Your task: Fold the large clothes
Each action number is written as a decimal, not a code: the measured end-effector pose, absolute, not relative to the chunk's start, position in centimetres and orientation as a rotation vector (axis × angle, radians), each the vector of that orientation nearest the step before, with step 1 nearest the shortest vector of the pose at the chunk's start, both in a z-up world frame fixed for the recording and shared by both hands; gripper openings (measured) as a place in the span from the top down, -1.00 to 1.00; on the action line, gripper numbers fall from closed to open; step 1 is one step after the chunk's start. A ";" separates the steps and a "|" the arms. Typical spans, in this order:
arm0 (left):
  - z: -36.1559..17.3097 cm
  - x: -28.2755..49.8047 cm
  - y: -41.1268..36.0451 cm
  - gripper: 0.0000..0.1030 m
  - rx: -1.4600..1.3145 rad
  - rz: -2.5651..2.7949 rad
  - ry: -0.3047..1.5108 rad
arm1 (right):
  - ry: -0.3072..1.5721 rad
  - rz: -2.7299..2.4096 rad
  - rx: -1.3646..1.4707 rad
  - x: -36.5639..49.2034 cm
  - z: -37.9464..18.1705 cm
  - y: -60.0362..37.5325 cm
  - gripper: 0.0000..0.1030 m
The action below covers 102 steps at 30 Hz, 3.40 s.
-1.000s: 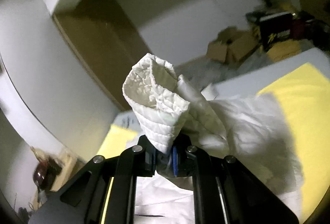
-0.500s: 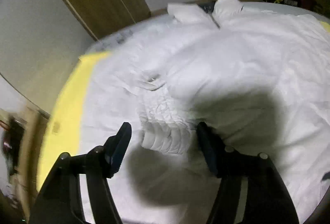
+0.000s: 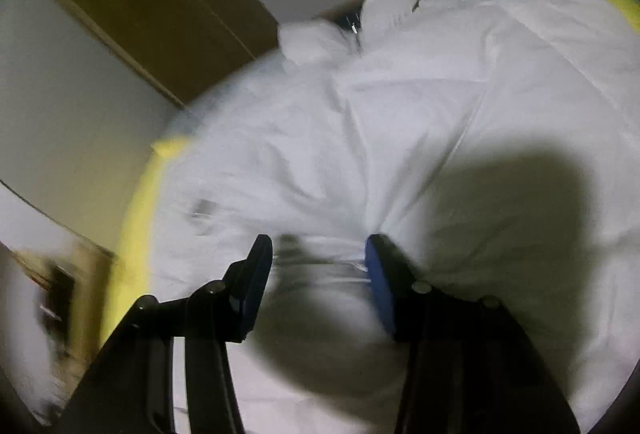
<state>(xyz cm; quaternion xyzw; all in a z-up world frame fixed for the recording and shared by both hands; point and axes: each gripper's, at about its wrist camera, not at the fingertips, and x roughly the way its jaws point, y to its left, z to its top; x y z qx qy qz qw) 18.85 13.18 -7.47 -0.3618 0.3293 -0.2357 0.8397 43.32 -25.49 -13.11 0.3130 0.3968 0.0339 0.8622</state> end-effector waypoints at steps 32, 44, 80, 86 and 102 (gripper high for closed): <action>-12.3 25.0 11.2 -0.99 -0.596 -0.534 1.148 | 0.588 0.134 0.350 5.2 -2.2 -34.4 -0.59; -13.2 20.9 8.9 -0.99 -0.658 -0.680 1.235 | 0.587 0.059 0.409 3.7 -1.7 -38.4 -0.59; -13.0 18.1 8.2 0.29 -0.785 -0.750 1.250 | 0.883 -0.030 0.739 8.1 -11.4 -40.7 0.89; -12.7 17.3 8.4 0.78 -0.727 -0.753 1.197 | 0.823 0.042 0.726 7.2 -9.8 -40.2 0.91; -11.2 15.8 10.8 0.91 -0.750 -0.777 1.158 | 0.797 0.204 0.762 3.7 -6.5 -37.1 0.93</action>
